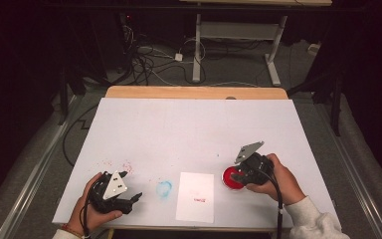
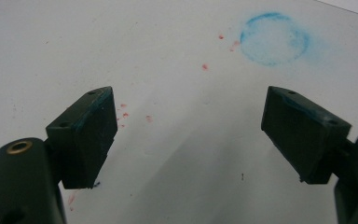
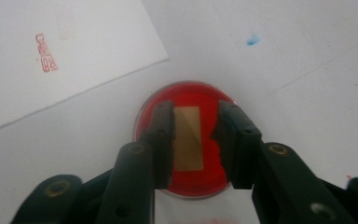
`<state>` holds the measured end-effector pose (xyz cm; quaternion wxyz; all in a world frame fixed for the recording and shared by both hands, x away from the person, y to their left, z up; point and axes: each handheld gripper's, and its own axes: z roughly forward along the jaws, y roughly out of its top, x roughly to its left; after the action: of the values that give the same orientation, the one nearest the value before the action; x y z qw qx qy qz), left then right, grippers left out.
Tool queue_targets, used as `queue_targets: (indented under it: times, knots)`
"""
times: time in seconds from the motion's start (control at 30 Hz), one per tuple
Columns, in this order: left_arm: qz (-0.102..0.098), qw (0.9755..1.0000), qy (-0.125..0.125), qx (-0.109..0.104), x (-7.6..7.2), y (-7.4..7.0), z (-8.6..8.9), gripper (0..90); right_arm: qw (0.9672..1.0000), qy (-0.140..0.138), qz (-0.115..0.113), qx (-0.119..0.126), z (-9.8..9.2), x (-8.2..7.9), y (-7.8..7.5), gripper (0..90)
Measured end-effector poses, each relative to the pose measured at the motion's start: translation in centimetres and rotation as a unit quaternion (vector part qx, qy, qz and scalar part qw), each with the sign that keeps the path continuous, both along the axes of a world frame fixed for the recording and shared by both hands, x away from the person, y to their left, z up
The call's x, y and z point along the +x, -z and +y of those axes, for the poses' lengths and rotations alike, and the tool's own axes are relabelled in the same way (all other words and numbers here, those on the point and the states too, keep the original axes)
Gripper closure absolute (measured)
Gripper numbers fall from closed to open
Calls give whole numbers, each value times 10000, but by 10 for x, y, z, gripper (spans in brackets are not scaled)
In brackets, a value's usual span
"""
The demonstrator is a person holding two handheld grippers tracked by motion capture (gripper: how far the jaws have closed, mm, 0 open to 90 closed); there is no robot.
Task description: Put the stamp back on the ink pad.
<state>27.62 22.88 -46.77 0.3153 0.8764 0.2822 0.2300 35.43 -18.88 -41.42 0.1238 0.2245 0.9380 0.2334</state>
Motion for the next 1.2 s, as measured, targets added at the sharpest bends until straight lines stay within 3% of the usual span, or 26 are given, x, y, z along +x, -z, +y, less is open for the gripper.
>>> queue_targets:
  times: [0.1, 0.27, 0.4, 0.47, 0.57, 0.7, 0.87, 0.93, 1.17, 1.2]
  knots:
    - [-8, 10000, -11, 4, 0, 0, 0, 178, 9998, 109, -104, 163, -1, -1, -4, 584]
    - [-12, 10000, -9, -2, 0, 0, 0, 178, 9979, 252, -468, 368, -2, -2, -9, 462]
    - [-12, 10000, -15, -3, 0, 0, 0, 178, 9944, 364, -803, 584, -4, -4, -13, 360]
    - [-12, 10000, -16, 0, 0, -1, -1, 178, 9910, 539, -1034, 657, -4, -5, -14, 311]
    - [-21, 10000, -30, -5, 0, -1, 0, 178, 9883, 568, -1180, 779, -4, -7, -15, 257]
    - [-31, 10000, -41, -3, 0, -1, -1, 178, 9814, 675, -1540, 923, -4, -9, -17, 181]
    - [-46, 10000, -38, -7, -1, -1, -1, 178, 9700, 773, -1986, 1168, -4, -14, -18, 166]
    - [-45, 10000, -37, -24, -1, -1, 0, 178, 9637, 844, -2173, 1301, -4, -16, -18, 165]
    - [-69, 10000, -28, 0, -1, -2, 1, 178, 9502, 1023, -2476, 1589, -7, -21, -20, 168]
    - [-73, 10000, -28, 1, -1, -2, 1, 178, 9500, 1006, -2484, 1603, -7, -21, -21, 168]
